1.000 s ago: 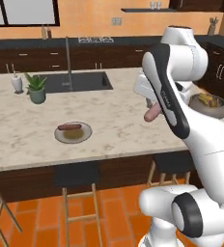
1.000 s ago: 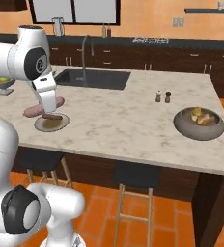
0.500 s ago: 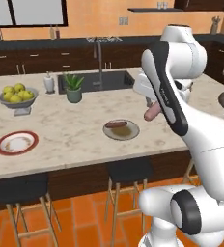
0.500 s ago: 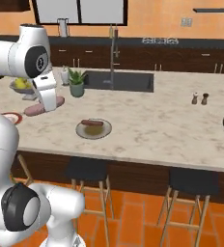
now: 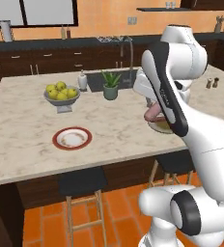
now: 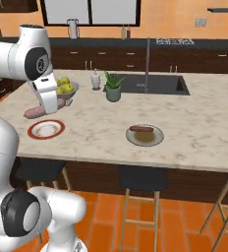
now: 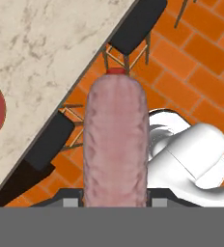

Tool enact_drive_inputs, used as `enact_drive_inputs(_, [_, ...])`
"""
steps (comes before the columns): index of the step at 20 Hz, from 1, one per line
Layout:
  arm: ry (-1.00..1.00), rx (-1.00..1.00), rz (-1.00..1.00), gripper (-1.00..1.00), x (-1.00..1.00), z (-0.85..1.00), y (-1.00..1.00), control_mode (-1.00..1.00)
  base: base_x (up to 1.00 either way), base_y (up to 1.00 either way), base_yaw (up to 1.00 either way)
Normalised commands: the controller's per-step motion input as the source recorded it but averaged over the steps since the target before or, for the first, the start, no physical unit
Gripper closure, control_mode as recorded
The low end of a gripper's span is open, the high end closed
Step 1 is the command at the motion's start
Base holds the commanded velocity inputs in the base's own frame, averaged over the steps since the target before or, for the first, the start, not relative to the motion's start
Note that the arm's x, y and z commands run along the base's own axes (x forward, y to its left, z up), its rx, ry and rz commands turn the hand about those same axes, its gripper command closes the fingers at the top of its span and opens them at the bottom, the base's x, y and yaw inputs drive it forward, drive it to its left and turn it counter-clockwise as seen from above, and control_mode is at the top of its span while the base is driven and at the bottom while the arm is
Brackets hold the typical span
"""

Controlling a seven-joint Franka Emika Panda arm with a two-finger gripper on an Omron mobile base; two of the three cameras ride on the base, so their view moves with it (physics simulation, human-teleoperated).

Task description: Place one bun and one sausage from the bowl on each plate.

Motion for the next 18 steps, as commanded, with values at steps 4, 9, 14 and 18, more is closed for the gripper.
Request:
enact_drive_inputs(4, [0.00, 0.00, 0.00, 1.00, 0.00, 0.00, 0.00, 1.00, 0.61, 1.00, -0.12])
enact_drive_inputs(9, [0.00, 0.00, 0.00, 1.00, 0.00, 0.00, 0.00, 1.00, 0.98, 0.87, -0.10])
enact_drive_inputs(14, [0.06, 0.00, -0.02, 1.00, 0.32, -0.03, 0.11, -1.00, 0.57, 0.36, -0.04])
enact_drive_inputs(18, [0.17, 0.02, -0.04, 1.00, 0.97, -0.54, 0.05, -1.00, 0.00, 0.00, 0.00])
